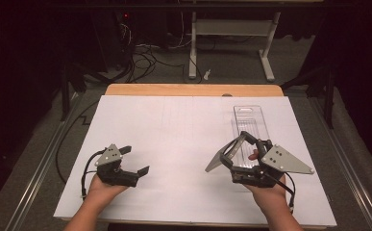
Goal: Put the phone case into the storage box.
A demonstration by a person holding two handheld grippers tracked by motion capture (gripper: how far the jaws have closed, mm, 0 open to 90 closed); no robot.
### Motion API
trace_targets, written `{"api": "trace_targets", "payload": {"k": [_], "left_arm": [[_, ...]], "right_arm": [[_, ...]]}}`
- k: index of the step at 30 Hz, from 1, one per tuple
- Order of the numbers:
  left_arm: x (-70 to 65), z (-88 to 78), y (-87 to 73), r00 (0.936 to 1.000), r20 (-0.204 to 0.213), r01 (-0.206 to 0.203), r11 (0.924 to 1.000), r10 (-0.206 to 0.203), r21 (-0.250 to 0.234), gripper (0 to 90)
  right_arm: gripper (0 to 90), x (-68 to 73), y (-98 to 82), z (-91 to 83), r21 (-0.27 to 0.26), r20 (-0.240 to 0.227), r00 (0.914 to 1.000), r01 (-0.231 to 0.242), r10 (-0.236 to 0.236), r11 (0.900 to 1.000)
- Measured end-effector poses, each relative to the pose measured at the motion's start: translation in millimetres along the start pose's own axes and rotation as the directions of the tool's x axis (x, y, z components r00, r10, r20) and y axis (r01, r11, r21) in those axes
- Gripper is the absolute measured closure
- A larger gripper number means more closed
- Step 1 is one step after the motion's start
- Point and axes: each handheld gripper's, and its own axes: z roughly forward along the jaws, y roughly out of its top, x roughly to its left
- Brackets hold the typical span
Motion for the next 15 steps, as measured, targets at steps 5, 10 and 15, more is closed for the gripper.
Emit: {"api": "trace_targets", "payload": {"k": [5, 10, 15], "left_arm": [[0.3, -0.3, -0.2, 1.0, -0.001, 0.003, 1.0, -0.003, -0.003, 0.1], [-0.2, 0.2, 0.0, 0.9999, 0.008, 0.007, 1.0, -0.007, 0.0, 0.1], [-0.3, -0.2, 0.1, 0.9999, 0.009, 0.006, 1.0, -0.006, -0.003, 0.1]], "right_arm": [[13.1, -2.7, 9.1, -7.7, -0.031, 0.022, 0.9997, -0.005, 0.006, 1.0], [13.2, -7.4, 17.8, -17.0, -0.061, 0.053, 0.9985, -0.007, 0.01, 0.998], [13.2, -11.8, 23.0, -24.2, -0.083, 0.075, 0.9969, -0.017, 0.023, 0.996]]}}
